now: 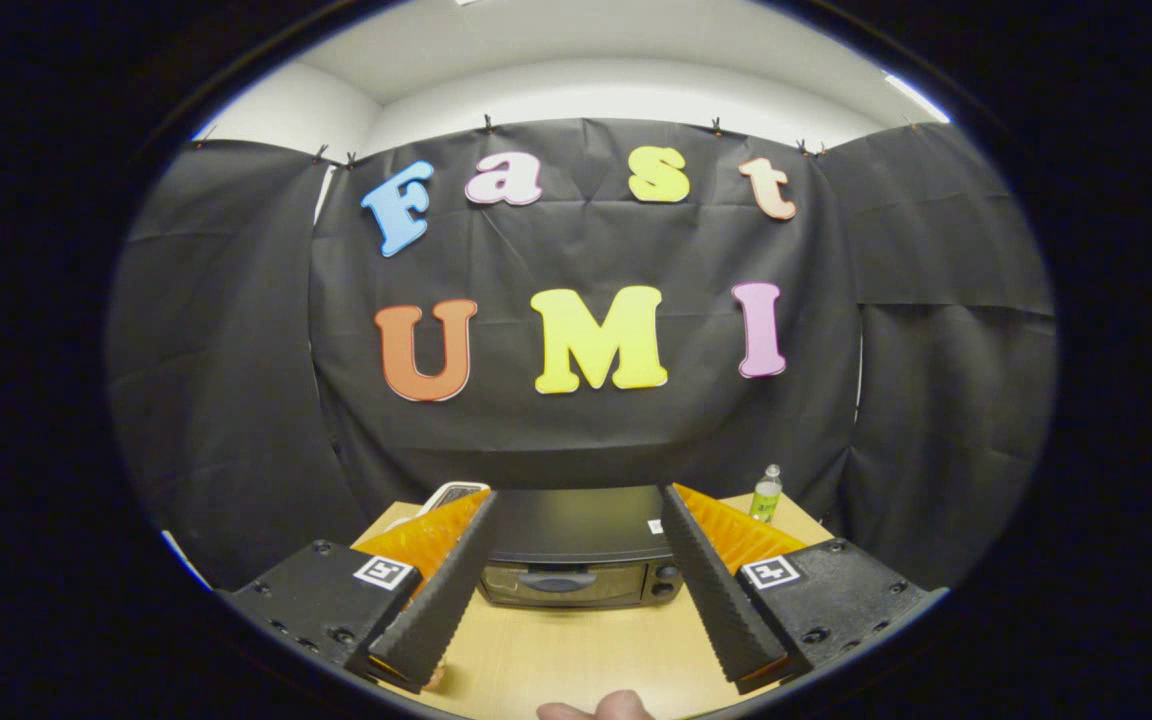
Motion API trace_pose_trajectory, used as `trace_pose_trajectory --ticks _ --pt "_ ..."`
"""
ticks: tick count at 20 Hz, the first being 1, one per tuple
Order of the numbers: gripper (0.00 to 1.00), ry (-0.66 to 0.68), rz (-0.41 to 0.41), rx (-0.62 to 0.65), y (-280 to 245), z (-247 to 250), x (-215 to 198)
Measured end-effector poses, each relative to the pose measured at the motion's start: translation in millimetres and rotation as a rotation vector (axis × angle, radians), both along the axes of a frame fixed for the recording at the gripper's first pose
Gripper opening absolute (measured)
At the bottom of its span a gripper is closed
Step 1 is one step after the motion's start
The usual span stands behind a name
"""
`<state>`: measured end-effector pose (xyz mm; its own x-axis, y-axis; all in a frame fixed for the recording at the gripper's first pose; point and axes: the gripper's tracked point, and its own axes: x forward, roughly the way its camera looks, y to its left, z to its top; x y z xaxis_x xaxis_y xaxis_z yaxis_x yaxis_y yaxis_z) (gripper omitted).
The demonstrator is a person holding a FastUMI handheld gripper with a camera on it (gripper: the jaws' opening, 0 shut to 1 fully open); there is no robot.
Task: Open the toaster oven, put the food inside, and close the toaster oven door.
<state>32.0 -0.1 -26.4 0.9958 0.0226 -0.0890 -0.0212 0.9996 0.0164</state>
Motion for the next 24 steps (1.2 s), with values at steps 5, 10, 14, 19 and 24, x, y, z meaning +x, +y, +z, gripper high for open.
trace_pose_trajectory --ticks 5,10,14,19,24 --pt "1.00 0.060 0.032 0.001 6 -23 45" --pt "1.00 0.124 0.062 -0.020 15 -81 101" --pt "1.00 0.192 0.065 -0.015 25 -137 145" --pt "1.00 0.250 0.058 -0.045 30 -192 182" --pt "1.00 0.313 0.042 -0.014 32 -235 194"
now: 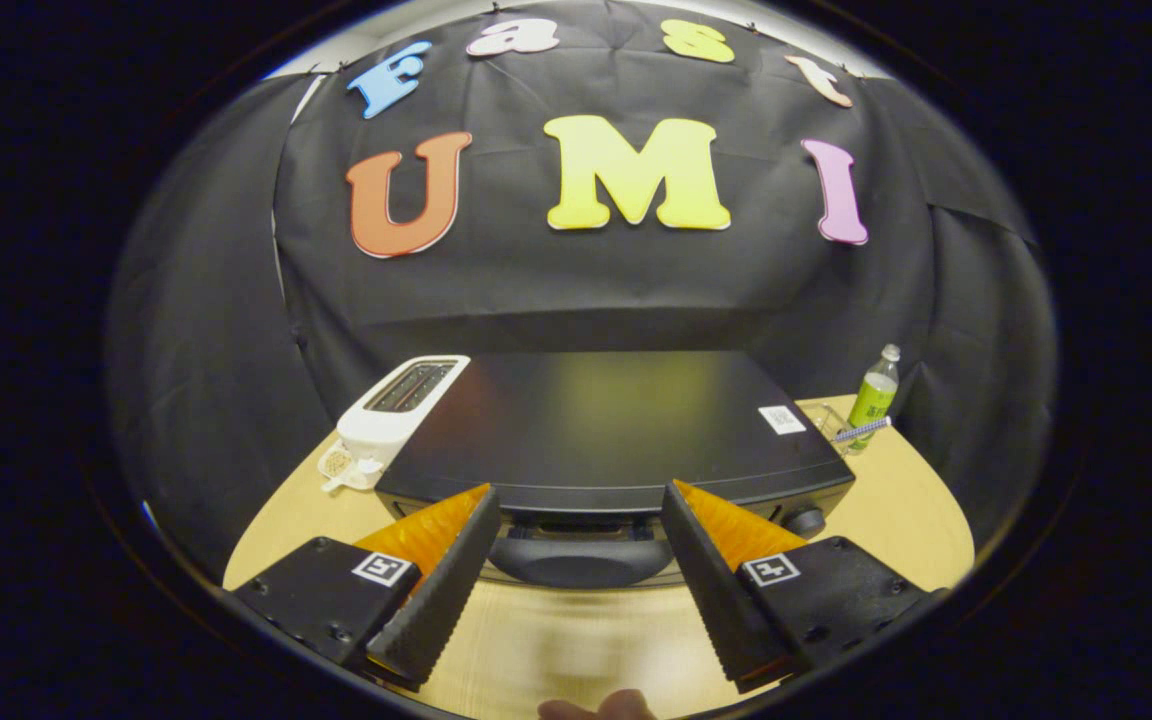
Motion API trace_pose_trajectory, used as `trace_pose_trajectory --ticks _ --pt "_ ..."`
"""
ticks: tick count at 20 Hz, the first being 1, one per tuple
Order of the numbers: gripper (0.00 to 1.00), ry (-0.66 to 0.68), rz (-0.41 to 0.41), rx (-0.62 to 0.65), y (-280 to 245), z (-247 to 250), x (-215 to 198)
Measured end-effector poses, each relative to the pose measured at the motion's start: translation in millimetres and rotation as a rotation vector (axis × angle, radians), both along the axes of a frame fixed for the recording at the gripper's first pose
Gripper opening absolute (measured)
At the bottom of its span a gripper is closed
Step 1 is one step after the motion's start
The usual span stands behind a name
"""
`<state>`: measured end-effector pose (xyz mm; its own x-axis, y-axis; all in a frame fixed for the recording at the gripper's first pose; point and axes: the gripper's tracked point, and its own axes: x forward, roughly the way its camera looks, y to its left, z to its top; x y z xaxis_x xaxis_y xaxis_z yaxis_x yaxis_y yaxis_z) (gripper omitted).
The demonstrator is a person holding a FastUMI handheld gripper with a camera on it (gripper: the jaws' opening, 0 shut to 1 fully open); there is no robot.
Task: Open the toaster oven, put the food inside, and close the toaster oven door.
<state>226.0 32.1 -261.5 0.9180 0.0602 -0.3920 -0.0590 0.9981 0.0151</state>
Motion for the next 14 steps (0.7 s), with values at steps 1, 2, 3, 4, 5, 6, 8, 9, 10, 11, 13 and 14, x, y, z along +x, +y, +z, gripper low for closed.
trace_pose_trajectory --ticks 1,2,3,4,5,6,8,9,10,11,13,14 --pt "1.00 0.018 -0.008 0.006 -3 -7 0" --pt "1.00 0.030 -0.011 0.010 -6 -12 0" --pt "1.00 0.009 -0.012 0.007 -7 -8 3" --pt "1.00 0.019 -0.010 -0.001 -9 -13 5" --pt "1.00 0.011 -0.012 -0.003 -10 -13 6" --pt "1.00 0.018 -0.020 -0.004 -11 -15 7" --pt "1.00 0.014 -0.023 -0.026 -11 -15 5" --pt "1.00 0.010 -0.020 -0.035 -11 -15 4" --pt "1.00 0.017 -0.020 -0.034 -11 -17 2" --pt "1.00 0.027 -0.023 -0.028 -11 -18 -2" --pt "1.00 0.034 -0.023 -0.031 -12 -22 -14" --pt "1.00 0.039 -0.025 -0.033 -12 -25 -24"
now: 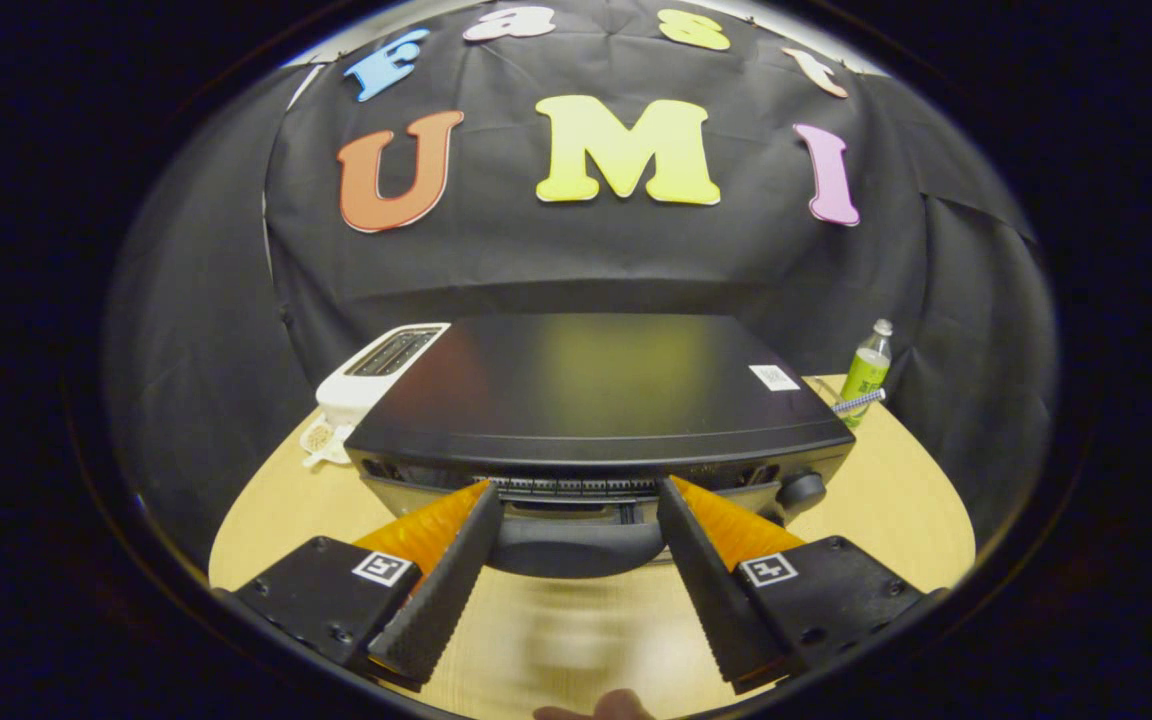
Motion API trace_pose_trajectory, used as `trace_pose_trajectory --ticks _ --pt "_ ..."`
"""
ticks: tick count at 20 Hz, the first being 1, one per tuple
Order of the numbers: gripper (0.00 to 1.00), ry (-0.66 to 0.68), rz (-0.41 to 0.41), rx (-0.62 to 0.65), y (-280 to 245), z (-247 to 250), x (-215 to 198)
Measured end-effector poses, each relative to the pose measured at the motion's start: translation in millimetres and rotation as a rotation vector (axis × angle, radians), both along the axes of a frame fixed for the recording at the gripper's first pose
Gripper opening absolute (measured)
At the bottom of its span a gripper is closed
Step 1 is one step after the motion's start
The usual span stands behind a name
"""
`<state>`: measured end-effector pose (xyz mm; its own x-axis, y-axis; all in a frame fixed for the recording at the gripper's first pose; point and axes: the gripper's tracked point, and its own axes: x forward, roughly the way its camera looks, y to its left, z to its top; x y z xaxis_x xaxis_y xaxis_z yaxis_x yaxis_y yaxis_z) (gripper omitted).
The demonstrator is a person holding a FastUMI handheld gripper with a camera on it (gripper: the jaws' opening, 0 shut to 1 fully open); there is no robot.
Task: Open the toaster oven, put the food inside, and close the toaster oven door.
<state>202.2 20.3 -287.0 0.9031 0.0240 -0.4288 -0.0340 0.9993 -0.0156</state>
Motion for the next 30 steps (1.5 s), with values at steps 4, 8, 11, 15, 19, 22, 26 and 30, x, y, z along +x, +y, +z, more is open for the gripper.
trace_pose_trajectory --ticks 4,8,11,15,19,22,26,30 --pt "1.00 0.062 -0.007 -0.015 -3 -26 -37" --pt "1.00 0.117 -0.007 -0.020 -4 -49 -65" --pt "1.00 0.158 -0.004 -0.028 -4 -66 -79" --pt "1.00 0.223 -0.009 -0.012 -7 -92 -90" --pt "1.00 0.252 -0.023 0.011 -18 -92 -101" --pt "1.00 0.247 0.020 0.036 -17 -72 -115" --pt "1.00 0.260 0.129 0.110 -16 -31 -135" --pt "1.00 0.371 0.231 0.285 -3 -4 -154"
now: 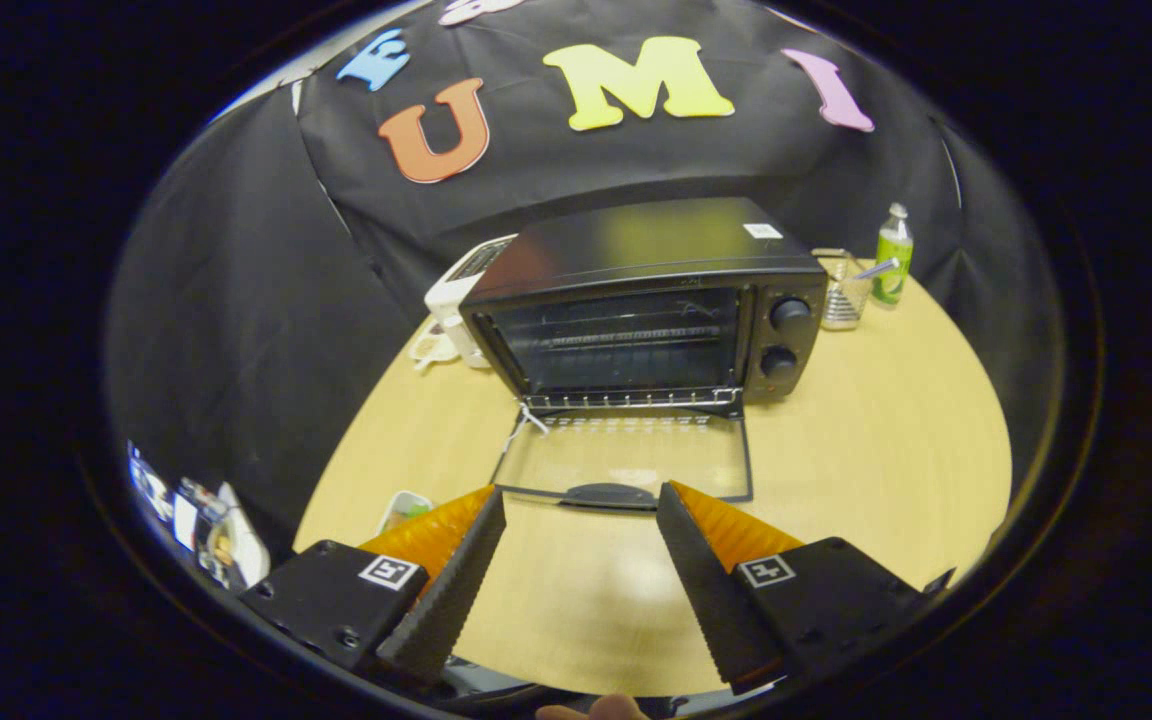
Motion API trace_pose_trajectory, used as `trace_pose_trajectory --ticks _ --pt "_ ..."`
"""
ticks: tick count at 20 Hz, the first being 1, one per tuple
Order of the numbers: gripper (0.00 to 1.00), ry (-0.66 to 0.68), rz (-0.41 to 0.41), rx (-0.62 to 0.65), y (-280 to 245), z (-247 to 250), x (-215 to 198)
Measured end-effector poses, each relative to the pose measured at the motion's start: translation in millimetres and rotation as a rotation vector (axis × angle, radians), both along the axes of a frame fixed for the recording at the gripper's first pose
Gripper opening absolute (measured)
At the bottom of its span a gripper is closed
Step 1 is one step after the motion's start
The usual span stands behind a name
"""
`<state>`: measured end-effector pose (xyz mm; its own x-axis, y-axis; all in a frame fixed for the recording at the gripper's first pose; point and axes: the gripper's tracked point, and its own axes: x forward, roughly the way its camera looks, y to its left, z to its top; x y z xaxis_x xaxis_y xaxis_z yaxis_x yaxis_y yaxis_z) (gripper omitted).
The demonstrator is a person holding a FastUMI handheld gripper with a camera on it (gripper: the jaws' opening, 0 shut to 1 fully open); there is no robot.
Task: Open the toaster oven, put the food inside, and close the toaster oven door.
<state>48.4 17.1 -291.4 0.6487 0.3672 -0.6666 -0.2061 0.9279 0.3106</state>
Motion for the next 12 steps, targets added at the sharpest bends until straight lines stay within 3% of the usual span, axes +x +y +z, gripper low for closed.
trace_pose_trajectory --ticks 7,12 --pt "1.00 0.319 0.095 0.331 72 2 -42" --pt "0.97 0.475 0.153 0.355 122 -31 -63"
